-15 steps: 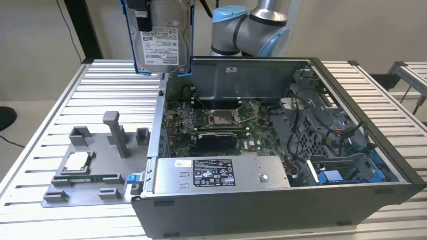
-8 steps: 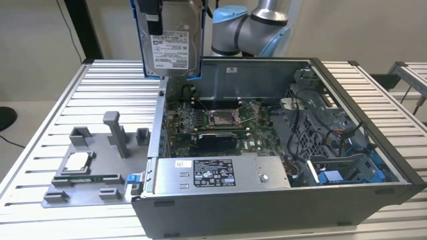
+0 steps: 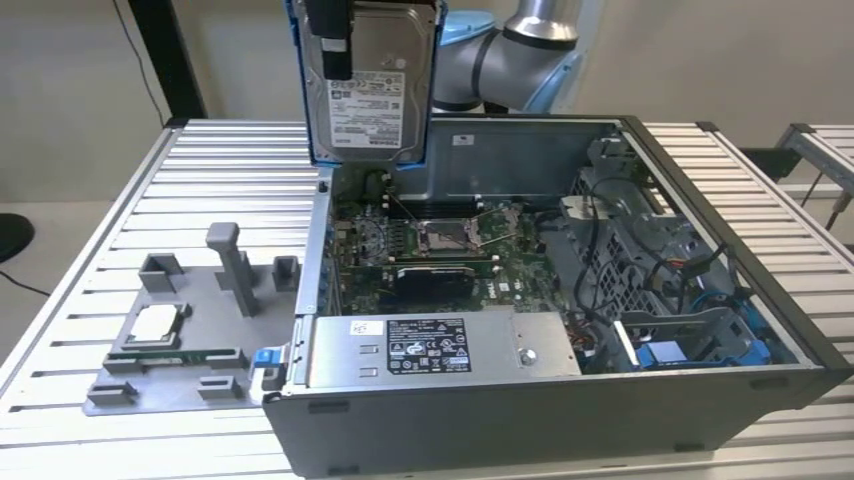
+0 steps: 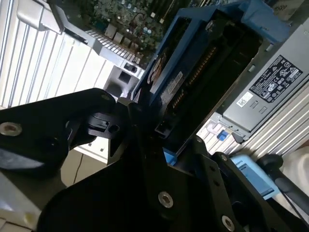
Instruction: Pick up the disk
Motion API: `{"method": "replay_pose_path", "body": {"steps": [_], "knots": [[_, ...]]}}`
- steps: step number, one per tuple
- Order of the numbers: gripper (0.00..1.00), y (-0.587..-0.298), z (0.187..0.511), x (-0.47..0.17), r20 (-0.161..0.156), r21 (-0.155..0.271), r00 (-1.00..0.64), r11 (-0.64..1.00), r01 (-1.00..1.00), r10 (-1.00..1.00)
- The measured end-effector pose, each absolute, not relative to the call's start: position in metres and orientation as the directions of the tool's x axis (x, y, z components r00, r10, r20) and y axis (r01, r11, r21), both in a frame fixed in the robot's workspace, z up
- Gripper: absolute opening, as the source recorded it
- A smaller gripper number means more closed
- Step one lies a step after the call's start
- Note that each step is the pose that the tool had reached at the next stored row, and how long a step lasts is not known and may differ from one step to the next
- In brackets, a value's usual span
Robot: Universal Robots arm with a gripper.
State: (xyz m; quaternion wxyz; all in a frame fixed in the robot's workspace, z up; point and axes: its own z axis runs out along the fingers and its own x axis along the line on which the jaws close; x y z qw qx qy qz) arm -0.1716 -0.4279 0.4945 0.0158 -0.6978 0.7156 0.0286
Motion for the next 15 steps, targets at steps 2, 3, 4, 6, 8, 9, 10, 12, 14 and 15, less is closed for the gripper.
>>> {"method": "replay_pose_path", "body": {"steps": [2,3,4,6,8,9,10,12,14,15], "knots": [[0.00,-0.432,0.494,-0.167,-0.063,0.019,-0.026,0.025,-1.000,-0.998],[0.00,-0.433,0.494,-0.165,-0.063,0.019,-0.026,0.025,-1.000,-0.998],[0.00,-0.435,0.494,-0.163,-0.063,0.019,-0.026,0.025,-1.000,-0.998],[0.00,-0.439,0.494,-0.158,-0.063,0.019,-0.026,0.025,-1.000,-0.998],[0.00,-0.443,0.494,-0.153,-0.063,0.019,-0.026,0.025,-1.000,-0.998],[0.00,-0.444,0.494,-0.151,-0.063,0.019,-0.026,0.025,-1.000,-0.998],[0.00,-0.446,0.494,-0.149,-0.063,0.019,-0.026,0.025,-1.000,-0.998],[0.00,-0.450,0.494,-0.144,-0.063,0.019,-0.026,0.025,-1.000,-0.998],[0.00,-0.454,0.494,-0.140,-0.063,0.019,-0.026,0.025,-1.000,-0.998],[0.00,-0.456,0.494,-0.137,-0.063,0.019,-0.026,0.025,-1.000,-0.998]]}}
